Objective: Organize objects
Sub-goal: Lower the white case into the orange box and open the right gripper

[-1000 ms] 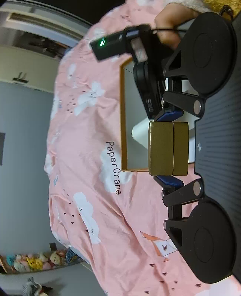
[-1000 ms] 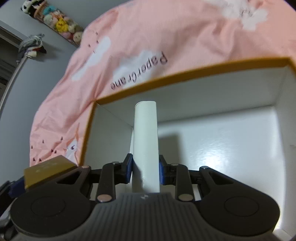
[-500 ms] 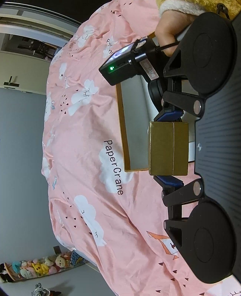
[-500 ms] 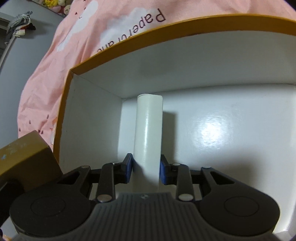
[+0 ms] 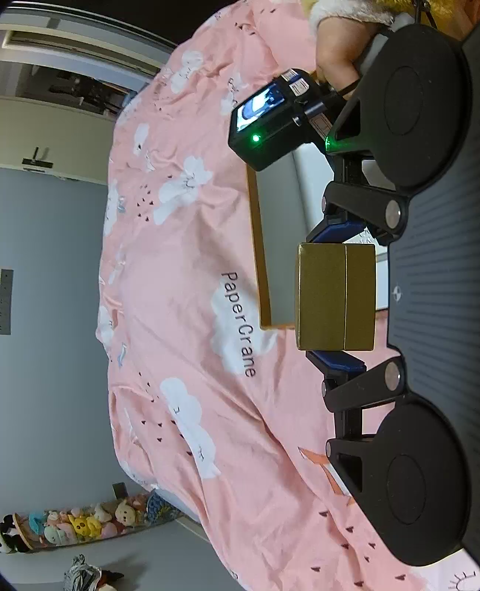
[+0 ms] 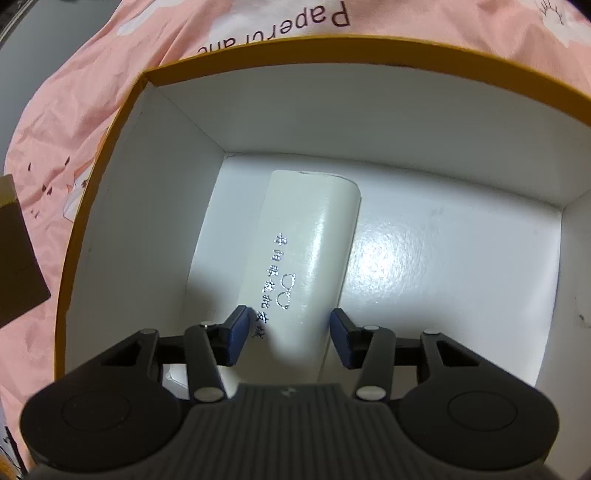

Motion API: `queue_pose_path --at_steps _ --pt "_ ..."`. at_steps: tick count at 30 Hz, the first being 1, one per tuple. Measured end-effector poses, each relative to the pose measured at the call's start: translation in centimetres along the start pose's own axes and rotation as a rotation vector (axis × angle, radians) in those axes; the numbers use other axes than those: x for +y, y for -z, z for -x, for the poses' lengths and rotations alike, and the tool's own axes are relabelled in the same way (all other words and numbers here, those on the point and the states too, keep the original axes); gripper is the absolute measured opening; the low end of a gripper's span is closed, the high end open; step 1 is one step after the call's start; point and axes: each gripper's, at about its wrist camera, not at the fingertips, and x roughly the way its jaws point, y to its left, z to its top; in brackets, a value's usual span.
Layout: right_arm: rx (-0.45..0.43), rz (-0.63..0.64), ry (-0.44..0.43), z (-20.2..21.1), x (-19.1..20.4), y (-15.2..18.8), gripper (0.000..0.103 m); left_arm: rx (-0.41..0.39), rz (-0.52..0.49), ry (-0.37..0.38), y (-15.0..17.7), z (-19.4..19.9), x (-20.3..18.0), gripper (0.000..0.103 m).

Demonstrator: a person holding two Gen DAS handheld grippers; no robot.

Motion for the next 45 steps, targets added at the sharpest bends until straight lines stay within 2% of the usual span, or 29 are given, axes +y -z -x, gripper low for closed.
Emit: queue_pose_path --at_steps 6,11,17,20,24,25,27,29,34,40,43,45 --pt "-0.022 -0.044 -0.026 -0.4 0.6 -0.2 0.039 0.017 0.013 -0.030 -0.3 0.7 0.9 0.067" --pt "-0.054 -0.117 -0.046 -0.8 1.3 -0.5 0.035 0.051 0.021 -0.049 -0.4 0.5 1.8 0.067" --pt "-0.062 -0.162 -0.129 -1.9 1.7 -0.4 0.030 0.068 0.034 -0.061 0.0 -0.2 2.4 0.067" --pt "-0.062 -0.136 -0.130 -1.7 1.9 -0.1 0.026 0.069 0.028 -0.066 0.1 -0.4 2.3 0.067" --pt "-0.026 -0.048 -0.129 -0.4 2.2 0.8 0.028 0.067 0.032 -0.057 0.3 -0.3 2.4 0.067" --pt "-0.007 -0.010 -0.120 -0.2 2.5 1.1 0.029 0.067 0.031 -0.057 0.3 -0.3 2.4 0.067" --pt "0.041 0.050 -0.107 -0.1 2.9 1.8 0.039 0.066 0.033 -0.055 0.4 -0.3 2.4 0.067" --pt "0.087 0.092 -0.109 -0.2 3.0 2.5 0.039 0.063 0.038 -0.047 0.6 -0.1 2.5 0.067" --pt "0.164 0.198 -0.043 -1.2 4.2 3.4 0.039 0.049 0.071 -0.031 1.0 0.4 3.0 0.067" --pt "0.206 0.267 -0.029 -2.3 5.7 3.6 0.025 0.031 0.082 -0.016 1.1 0.9 3.2 0.067" --pt "0.170 0.270 0.001 -2.4 6.0 3.6 0.017 0.025 0.089 -0.011 1.2 1.0 3.3 0.067" --pt "0.144 0.272 0.015 -2.2 6.0 3.8 0.016 0.018 0.087 0.001 1.2 1.2 3.3 0.067"
